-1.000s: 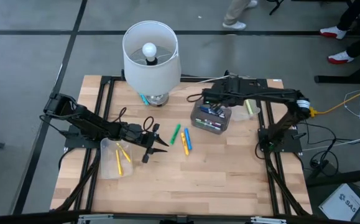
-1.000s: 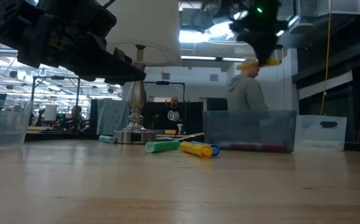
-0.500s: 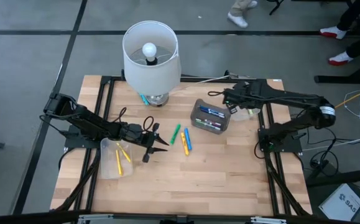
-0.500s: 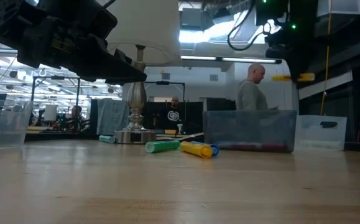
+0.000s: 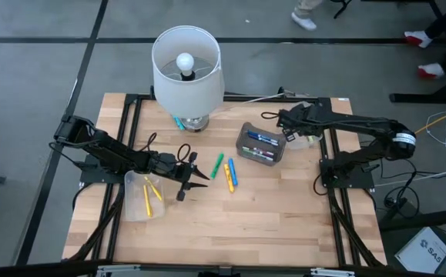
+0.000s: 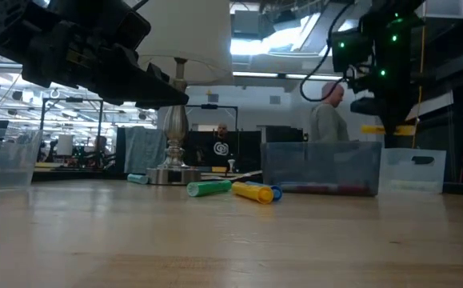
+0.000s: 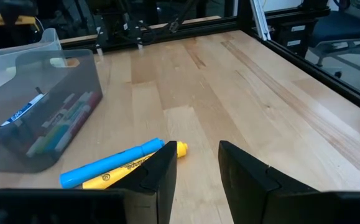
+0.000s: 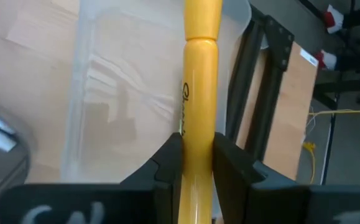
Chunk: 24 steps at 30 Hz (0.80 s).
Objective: Pick & Place Markers
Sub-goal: Put the yellow highlighter pen into the right transparent bin
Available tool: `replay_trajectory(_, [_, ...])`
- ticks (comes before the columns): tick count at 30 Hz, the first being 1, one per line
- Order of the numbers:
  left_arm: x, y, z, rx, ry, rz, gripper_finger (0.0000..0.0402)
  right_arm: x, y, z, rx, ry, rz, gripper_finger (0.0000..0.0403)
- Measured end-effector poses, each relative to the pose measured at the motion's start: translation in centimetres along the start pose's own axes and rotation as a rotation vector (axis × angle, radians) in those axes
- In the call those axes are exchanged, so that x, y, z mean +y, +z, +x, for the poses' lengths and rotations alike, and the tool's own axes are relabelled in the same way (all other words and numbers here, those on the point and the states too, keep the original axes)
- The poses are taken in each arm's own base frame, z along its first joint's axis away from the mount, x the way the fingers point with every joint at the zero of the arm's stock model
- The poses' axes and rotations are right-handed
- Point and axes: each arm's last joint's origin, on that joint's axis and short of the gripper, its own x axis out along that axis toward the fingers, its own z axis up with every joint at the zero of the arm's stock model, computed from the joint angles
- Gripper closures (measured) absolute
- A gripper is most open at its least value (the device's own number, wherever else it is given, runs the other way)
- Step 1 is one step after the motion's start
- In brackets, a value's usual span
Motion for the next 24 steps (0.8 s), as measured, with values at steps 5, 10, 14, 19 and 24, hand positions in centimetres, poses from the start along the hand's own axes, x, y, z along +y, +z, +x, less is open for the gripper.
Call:
replay_trajectory(5, [0.0, 0.0, 0.0, 0.001, 0.0, 0.0, 0.0286, 0.2, 0.1, 1.5, -0.003, 0.031, 0.012, 0.0333])
replay_trajectory(10, [0.0, 0.0, 0.0, 0.0, 0.0, 0.0, 0.0286, 0.2, 0.2, 2.3, 0.0, 0.053, 0.01, 0.033])
replay_trajectory(14, [0.0, 0.0, 0.0, 0.0, 0.0, 0.0, 0.0286, 0.1, 0.2, 2.6, 0.01, 0.047, 0.016, 0.0329])
replay_trajectory(19, [0.0, 0.0, 0.0, 0.0, 0.0, 0.0, 0.0286, 0.1, 0.2, 2.6, 0.009, 0.055, 0.02, 0.0328])
replay_trajectory(24, [0.0, 0.0, 0.0, 0.001, 0.0, 0.017, 0.0286, 0.1, 0.2, 2.6, 0.009, 0.056, 0.021, 0.0327])
